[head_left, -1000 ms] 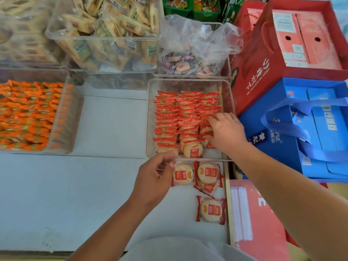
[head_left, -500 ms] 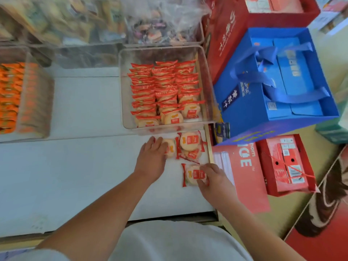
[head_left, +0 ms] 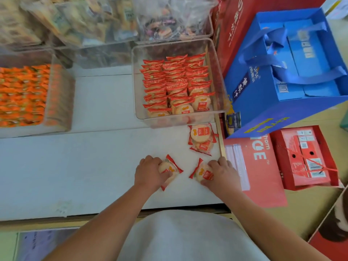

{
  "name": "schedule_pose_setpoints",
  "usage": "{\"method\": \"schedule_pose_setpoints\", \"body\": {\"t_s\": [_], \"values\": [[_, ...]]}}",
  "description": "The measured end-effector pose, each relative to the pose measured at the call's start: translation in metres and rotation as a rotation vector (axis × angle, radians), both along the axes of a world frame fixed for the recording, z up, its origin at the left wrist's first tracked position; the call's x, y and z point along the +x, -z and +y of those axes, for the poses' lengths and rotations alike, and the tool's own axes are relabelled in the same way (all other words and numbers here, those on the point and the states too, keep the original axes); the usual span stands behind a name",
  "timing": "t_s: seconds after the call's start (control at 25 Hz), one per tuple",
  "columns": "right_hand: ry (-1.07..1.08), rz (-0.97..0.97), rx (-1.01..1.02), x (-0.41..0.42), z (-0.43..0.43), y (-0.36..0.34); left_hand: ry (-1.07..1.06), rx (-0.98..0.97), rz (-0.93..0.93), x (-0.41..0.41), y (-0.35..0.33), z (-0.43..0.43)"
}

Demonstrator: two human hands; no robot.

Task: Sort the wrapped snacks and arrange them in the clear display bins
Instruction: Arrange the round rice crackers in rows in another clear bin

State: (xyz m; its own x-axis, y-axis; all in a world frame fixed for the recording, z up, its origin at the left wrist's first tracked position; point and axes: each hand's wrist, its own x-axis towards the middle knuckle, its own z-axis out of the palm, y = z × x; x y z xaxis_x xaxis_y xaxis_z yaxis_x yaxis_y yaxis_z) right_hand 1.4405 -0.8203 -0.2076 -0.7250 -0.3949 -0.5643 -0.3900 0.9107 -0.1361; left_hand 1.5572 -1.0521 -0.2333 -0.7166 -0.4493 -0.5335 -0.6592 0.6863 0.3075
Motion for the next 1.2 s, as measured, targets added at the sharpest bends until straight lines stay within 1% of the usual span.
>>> {"method": "schedule_pose_setpoints", "body": {"t_s": [0.12,0.2,0.28,0.4,0.48,0.56,0.6,0.68,0.76,0.84,0.88,0.92,1.0,1.04,1.2], "values": [[0.233,-0.093,-0.182,0.004,0.002,-0.015,-0.193,0.244,0.078,0.007,-0.012,0.002],[0.443,-0.160,-0.320,0.002,0.005,-0.031,-0.429,0.435,0.219,0.011,-0.033,0.007],[0.576,-0.213,-0.486,-0.002,0.006,-0.050,-0.617,0.610,0.330,0.013,-0.064,0.018],[0.644,-0.377,-0.754,-0.004,0.004,-0.086,-0.670,0.785,0.399,0.008,-0.103,0.048],[0.635,-0.417,-0.834,-0.003,0.004,-0.102,-0.676,0.828,0.427,0.002,-0.119,0.067],[0.630,-0.481,-0.853,-0.006,0.007,-0.111,-0.659,0.831,0.453,-0.007,-0.126,0.082],[0.646,-0.544,-0.848,-0.008,0.008,-0.114,-0.646,0.824,0.461,-0.012,-0.128,0.088],[0.601,-0.594,-0.793,-0.015,0.011,-0.119,-0.608,0.809,0.479,-0.023,-0.131,0.099],[0.481,-0.514,-0.720,-0.026,0.017,-0.121,-0.547,0.800,0.484,-0.035,-0.131,0.107],[0.428,-0.420,-0.651,-0.037,0.024,-0.121,-0.471,0.780,0.440,-0.049,-0.123,0.108],[0.423,-0.399,-0.629,-0.042,0.029,-0.119,-0.446,0.738,0.417,-0.056,-0.116,0.105],[0.431,-0.390,-0.610,-0.047,0.034,-0.119,-0.445,0.654,0.404,-0.065,-0.104,0.102],[0.449,-0.364,-0.597,-0.054,0.043,-0.118,-0.488,0.407,0.374,-0.088,-0.075,0.090],[0.462,-0.352,-0.602,-0.056,0.048,-0.118,-0.502,0.317,0.337,-0.101,-0.059,0.085],[0.514,-0.326,-0.627,-0.064,0.061,-0.117,-0.470,0.201,0.123,-0.145,-0.022,0.084]]}}
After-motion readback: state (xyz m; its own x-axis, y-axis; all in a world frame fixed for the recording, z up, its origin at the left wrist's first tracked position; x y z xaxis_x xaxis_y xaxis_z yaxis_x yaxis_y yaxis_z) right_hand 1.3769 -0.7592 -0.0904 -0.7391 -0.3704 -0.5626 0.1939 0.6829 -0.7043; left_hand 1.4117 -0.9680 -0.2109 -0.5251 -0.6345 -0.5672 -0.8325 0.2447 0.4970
